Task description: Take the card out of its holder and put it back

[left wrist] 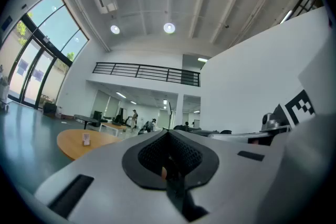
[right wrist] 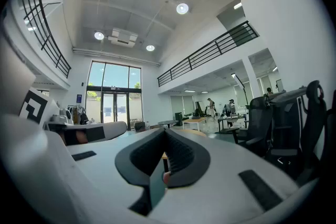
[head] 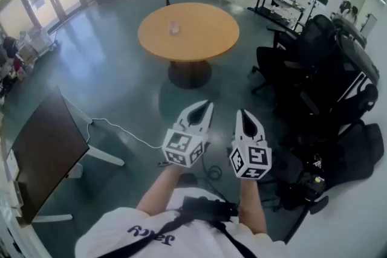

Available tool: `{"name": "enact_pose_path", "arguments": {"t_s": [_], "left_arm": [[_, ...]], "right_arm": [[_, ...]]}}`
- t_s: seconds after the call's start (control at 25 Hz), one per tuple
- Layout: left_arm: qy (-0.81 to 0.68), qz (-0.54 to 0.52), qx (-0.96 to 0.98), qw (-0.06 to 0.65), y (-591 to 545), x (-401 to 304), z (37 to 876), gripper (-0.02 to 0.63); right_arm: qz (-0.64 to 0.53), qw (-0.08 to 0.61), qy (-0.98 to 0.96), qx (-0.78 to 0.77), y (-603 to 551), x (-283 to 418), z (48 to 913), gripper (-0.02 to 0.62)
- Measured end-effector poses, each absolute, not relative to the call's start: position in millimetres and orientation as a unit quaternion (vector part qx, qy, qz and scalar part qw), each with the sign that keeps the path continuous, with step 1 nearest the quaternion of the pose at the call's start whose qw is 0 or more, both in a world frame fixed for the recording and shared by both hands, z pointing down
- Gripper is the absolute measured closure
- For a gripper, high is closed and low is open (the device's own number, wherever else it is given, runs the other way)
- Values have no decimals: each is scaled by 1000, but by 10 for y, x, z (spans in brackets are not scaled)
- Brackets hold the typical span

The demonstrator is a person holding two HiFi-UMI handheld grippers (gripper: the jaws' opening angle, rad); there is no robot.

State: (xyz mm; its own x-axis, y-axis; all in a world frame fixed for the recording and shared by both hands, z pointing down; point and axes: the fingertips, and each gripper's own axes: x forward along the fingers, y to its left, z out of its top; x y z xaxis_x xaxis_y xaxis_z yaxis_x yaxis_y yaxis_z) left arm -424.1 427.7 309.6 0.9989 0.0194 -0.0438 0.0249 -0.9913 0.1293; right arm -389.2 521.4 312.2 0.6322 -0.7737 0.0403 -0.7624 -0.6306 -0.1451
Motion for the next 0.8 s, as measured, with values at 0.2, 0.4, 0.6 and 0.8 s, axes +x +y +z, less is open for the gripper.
{"name": "enact_pose_path", "arguments": {"t_s": [0.2,0.4,0.6,0.8], "left_arm": [[23,-15,997,67,4330,-3902,3107,595],[64,6,996,64,4512,-3492,3250,596],[93,20,993,73,4490,-2867,3389,596],[106,22,990,85,4122,-2039,3418,597]], "right_arm": [[-45,57,416,-906,5241,-3686,3104,577],[-59,89,380,-919,5366,-3336,3192,575],[-65,102,348,-930,5414,-2758,3278,575],[-76,104,333,-934,5085,-1932,3324,575]]}}
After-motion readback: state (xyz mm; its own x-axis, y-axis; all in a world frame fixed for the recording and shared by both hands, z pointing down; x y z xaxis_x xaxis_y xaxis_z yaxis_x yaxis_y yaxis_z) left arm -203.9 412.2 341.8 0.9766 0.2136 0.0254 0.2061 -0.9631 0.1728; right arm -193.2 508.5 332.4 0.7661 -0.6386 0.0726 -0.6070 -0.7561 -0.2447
